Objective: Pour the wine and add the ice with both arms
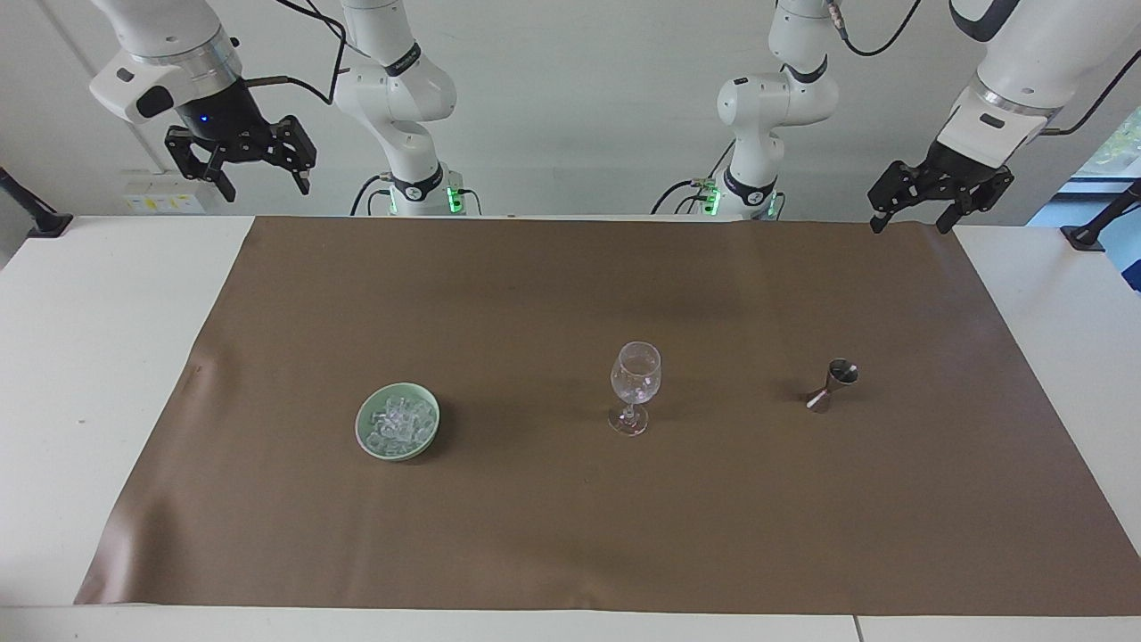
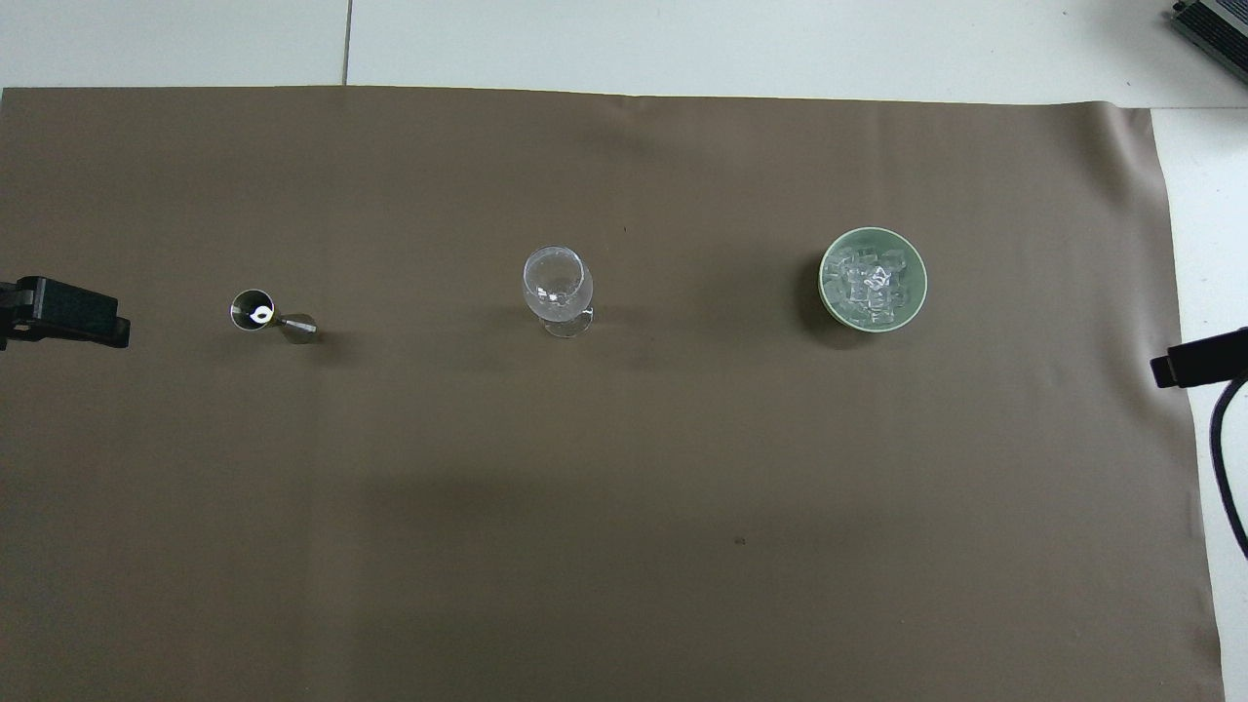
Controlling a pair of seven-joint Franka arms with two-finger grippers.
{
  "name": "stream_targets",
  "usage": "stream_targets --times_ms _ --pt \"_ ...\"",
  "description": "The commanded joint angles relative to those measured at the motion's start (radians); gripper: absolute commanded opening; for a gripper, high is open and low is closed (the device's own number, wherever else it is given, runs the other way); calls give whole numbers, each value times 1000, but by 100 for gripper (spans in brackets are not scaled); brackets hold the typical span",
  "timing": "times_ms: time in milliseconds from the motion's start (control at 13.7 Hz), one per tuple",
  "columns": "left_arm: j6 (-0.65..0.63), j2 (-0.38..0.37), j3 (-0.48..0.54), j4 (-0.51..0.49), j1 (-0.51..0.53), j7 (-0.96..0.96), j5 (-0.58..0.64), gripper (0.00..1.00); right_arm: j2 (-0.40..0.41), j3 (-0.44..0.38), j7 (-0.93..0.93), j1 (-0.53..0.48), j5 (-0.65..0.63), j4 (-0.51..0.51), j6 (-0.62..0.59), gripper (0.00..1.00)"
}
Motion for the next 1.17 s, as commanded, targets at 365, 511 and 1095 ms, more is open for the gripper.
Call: stream_targets --times_ms 365,511,1095 --pt "16 -8 7 -26 4 -14 -40 100 -12 2 14 -3 18 -19 8 100" --pt "14 -9 7 -32 9 -44 -40 100 -12 2 14 -3 18 -19 8 100" --pt "16 15 8 -190 173 -202 -189 100 -12 2 14 -3 18 -17 8 100"
